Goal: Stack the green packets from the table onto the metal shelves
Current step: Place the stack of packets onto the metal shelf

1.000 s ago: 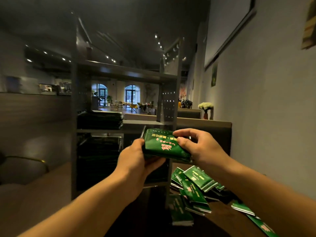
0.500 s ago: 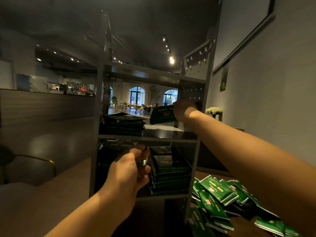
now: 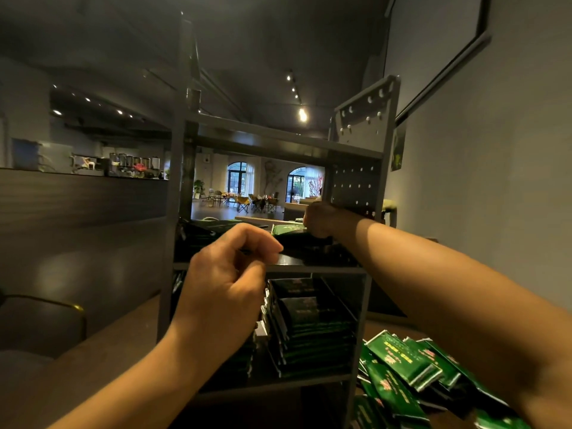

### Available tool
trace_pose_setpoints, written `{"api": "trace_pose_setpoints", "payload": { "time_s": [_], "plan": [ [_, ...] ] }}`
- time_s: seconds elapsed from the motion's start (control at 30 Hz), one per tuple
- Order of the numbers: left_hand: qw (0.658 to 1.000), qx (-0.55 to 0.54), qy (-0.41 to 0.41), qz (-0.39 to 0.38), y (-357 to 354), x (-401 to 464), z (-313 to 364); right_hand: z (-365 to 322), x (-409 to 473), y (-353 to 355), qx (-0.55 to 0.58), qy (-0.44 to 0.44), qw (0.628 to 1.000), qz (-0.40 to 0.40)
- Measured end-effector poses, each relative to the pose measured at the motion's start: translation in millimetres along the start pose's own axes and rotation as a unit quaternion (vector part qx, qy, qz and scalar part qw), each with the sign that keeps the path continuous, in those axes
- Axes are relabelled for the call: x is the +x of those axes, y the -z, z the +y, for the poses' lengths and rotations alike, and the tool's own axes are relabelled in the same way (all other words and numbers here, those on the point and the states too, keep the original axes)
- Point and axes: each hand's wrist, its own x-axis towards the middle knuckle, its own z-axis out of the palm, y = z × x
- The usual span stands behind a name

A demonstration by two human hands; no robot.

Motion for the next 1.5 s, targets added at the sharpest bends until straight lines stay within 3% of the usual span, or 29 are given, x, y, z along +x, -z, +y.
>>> {"api": "trace_pose_setpoints", "payload": {
  "time_s": [0.17,0.3,0.4,0.53,0.63,0.7,0.83,1.07,1.27,1.37,1.43,1.5],
  "plan": [
    [0.988,0.134,-0.069,-0.016,4,-2,-14,2,-1,-13,-0.068,0.045,0.995,0.056],
    [0.938,0.288,-0.189,-0.046,9,11,-15,0,-8,-8,-0.064,0.069,0.986,0.135],
    [0.868,0.440,-0.205,-0.103,10,28,-15,-6,-11,-1,-0.035,0.100,0.979,0.177],
    [0.737,0.639,-0.164,-0.148,21,50,-25,-26,-20,6,0.043,0.188,0.974,0.122],
    [0.689,0.693,-0.085,-0.196,24,53,-30,-44,-30,3,0.071,0.240,0.967,0.058],
    [0.679,0.700,-0.044,-0.217,25,53,-32,-52,-33,0,0.074,0.244,0.967,0.024],
    [0.700,0.679,-0.058,-0.213,27,52,-33,-56,-37,4,0.103,0.252,0.962,0.016],
    [0.607,0.760,-0.085,-0.214,32,49,-31,-44,-41,8,0.227,0.228,0.947,-0.015],
    [0.675,0.715,-0.108,-0.148,37,47,-34,-35,-51,14,0.232,0.194,0.953,0.030],
    [0.726,0.648,-0.202,-0.115,40,39,-26,-27,-65,17,0.212,0.178,0.960,0.044],
    [0.749,0.584,-0.291,-0.114,34,27,-16,-21,-79,17,0.255,0.177,0.949,0.050],
    [0.773,0.529,-0.327,-0.124,26,11,-11,-14,-99,16,0.289,0.197,0.934,0.078]
  ]
}}
